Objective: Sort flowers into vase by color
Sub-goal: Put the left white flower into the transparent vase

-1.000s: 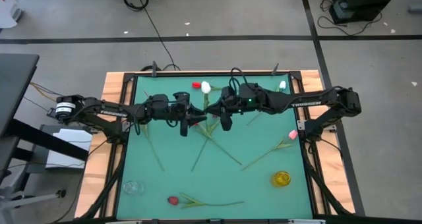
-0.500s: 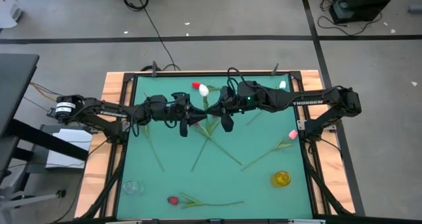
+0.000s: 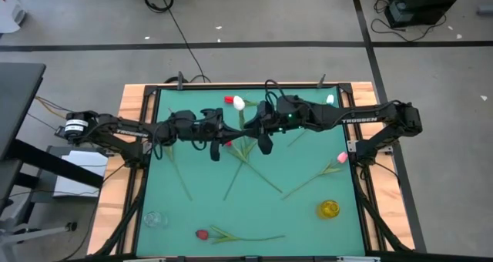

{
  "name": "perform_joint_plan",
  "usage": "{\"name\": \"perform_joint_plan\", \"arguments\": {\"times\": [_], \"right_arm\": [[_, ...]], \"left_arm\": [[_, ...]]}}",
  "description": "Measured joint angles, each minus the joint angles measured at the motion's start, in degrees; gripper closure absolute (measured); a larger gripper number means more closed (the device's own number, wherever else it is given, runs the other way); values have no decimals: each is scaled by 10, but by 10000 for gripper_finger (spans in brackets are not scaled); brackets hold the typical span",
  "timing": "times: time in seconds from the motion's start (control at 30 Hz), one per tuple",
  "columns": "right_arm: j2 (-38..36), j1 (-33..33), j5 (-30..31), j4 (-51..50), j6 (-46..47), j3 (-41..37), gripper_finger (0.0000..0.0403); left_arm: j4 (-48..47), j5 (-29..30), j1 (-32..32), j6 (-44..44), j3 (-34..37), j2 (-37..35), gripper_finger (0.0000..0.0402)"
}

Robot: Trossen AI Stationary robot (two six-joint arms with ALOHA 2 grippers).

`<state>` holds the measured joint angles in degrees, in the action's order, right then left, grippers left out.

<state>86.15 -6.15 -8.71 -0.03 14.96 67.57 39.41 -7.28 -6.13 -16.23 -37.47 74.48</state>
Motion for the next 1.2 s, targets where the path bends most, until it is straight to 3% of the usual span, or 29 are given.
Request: {"name": "perform_joint_plan", "arguments": {"times": [0.3,0.53,0.67,0.83,1.0,1.2], "right_arm": [[-6,0,3,5,15,0,275],[-73,0,45,-30,19,-1,268],[-123,-1,94,-55,15,-1,266],[-168,-3,131,-103,35,-1,266],[-192,-1,166,-158,64,-1,267],[-186,17,255,-174,148,-1,268]], "left_arm": [[-91,-5,0,39,-48,-3,400],[-162,-2,23,57,-49,-71,401],[-255,64,61,75,-48,-136,401],[-310,162,135,77,-29,-226,401],[-320,262,264,42,36,-317,401],[-362,253,401,34,71,-408,401]]}}
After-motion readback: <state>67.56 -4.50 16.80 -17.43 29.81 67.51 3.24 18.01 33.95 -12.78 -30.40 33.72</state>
